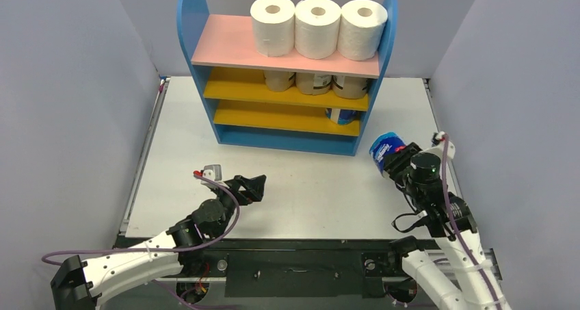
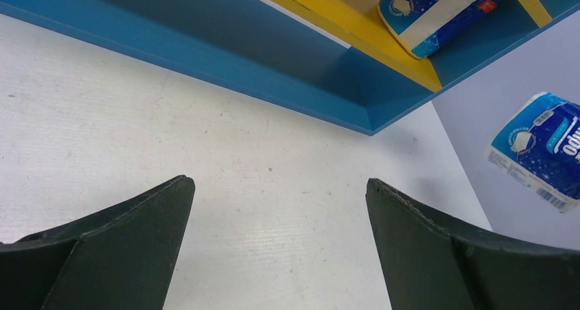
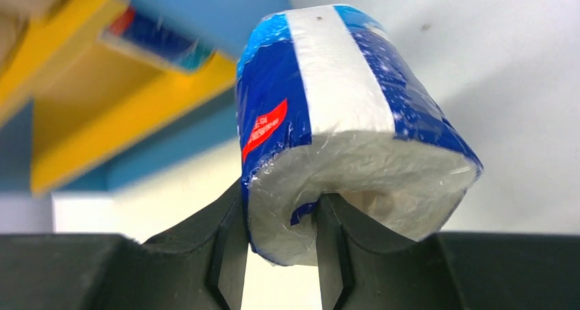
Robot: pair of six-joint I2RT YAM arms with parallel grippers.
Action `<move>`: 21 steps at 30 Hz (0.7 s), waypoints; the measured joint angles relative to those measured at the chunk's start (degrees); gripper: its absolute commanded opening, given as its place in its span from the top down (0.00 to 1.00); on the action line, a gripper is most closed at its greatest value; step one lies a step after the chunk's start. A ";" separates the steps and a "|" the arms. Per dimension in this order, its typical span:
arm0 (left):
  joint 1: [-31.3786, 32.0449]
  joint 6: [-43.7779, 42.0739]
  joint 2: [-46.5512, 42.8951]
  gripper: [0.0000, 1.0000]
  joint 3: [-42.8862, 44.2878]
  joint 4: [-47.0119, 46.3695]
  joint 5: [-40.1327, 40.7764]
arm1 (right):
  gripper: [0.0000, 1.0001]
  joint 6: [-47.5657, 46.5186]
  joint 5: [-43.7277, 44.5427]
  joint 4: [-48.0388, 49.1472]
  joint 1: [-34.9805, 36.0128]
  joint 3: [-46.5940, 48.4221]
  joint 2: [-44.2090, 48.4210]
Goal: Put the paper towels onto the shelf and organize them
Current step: Move the paper towel to the center of the board.
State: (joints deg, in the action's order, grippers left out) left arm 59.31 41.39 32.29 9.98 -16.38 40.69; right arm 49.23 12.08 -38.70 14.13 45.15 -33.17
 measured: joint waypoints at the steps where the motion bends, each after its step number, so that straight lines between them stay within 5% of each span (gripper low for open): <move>1: 0.00 0.02 -0.31 0.03 0.00 0.17 0.00 | 0.78 -1.03 0.50 -2.60 2.78 2.27 -1.55; 10: 0.00 -0.07 -1.40 0.03 0.02 2.05 1.46 | 0.77 -4.81 10.45 -16.00 40.41 18.40 -26.84; 21: 0.00 0.04 -6.82 0.03 0.02 8.02 4.24 | 0.75 -16.59 12.57 -20.48 54.29 38.97 -52.94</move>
State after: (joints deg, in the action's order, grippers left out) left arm 59.31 41.43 25.47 10.00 -8.36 44.93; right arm 32.64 24.64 -59.18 68.42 84.12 -86.11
